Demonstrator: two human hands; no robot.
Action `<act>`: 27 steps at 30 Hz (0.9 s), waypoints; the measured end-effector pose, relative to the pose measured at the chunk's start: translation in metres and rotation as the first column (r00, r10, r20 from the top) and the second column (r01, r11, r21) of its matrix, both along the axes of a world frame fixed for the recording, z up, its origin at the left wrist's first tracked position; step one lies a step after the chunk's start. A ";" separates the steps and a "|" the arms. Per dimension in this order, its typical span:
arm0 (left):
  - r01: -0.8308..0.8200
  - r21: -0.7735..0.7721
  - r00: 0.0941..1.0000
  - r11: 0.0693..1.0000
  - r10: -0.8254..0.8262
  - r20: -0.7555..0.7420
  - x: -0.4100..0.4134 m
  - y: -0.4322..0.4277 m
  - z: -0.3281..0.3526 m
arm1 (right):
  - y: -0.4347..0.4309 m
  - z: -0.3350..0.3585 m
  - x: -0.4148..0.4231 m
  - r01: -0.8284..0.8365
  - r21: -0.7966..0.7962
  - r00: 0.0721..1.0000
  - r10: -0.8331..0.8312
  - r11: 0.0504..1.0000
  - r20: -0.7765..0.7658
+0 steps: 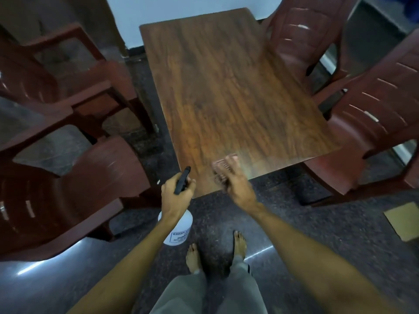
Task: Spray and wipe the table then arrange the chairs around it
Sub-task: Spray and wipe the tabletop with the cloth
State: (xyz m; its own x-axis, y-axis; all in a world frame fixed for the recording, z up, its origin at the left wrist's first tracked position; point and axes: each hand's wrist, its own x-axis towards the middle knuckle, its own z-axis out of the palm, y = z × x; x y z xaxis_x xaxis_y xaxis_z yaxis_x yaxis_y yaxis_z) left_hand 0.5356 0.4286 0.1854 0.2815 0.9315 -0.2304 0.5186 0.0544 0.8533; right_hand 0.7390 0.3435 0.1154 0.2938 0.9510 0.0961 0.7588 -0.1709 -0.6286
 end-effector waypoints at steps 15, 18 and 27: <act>0.044 -0.012 0.998 0.999 -0.043 0.036 0.080 -0.021 0.019 | -0.020 -0.011 0.126 0.423 -0.122 0.903 -0.430 0.898 -0.028; 0.044 -0.017 0.999 0.999 -0.043 0.018 0.109 -0.031 0.018 | -0.019 -0.012 0.117 0.303 -0.061 0.952 -0.305 0.951 -0.014; 0.113 -0.004 0.993 0.994 -0.113 -0.023 0.213 -0.049 0.022 | -0.067 -0.016 0.249 0.463 -0.065 0.882 -0.467 0.884 -0.067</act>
State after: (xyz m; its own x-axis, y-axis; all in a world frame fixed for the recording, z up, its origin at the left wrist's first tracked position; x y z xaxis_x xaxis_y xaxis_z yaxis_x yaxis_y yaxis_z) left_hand 0.7489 0.3793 0.2076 0.3796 0.8934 -0.2403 0.5411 -0.0037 0.8409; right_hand 0.9879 0.2763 0.0993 0.7080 0.7061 0.0142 0.5338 -0.5220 -0.6653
